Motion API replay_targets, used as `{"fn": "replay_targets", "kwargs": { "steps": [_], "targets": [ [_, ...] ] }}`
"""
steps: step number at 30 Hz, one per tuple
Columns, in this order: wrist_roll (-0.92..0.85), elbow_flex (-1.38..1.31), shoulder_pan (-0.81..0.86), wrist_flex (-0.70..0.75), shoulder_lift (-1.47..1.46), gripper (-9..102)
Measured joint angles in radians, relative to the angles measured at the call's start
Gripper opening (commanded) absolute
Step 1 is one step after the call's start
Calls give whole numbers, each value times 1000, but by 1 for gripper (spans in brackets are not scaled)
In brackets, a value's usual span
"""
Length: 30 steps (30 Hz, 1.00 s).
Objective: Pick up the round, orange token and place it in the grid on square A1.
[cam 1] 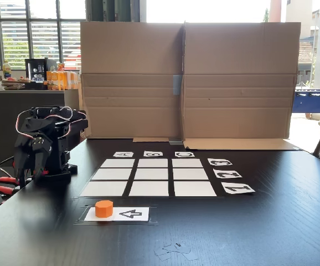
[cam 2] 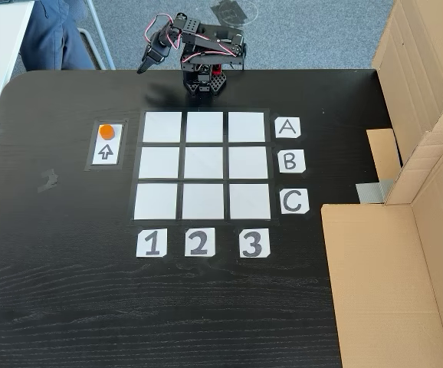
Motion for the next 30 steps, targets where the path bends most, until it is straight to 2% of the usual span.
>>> {"fn": "replay_targets", "kwargs": {
  "steps": [7,15,23,30],
  "targets": [
    [-17,-253,0,20,-299,25],
    [-46,-588,-12,147,-673,27],
    [-49,-927,-129,314,-1015,27],
    [-49,-1039,-276,330,-1212,27]
  ]
}}
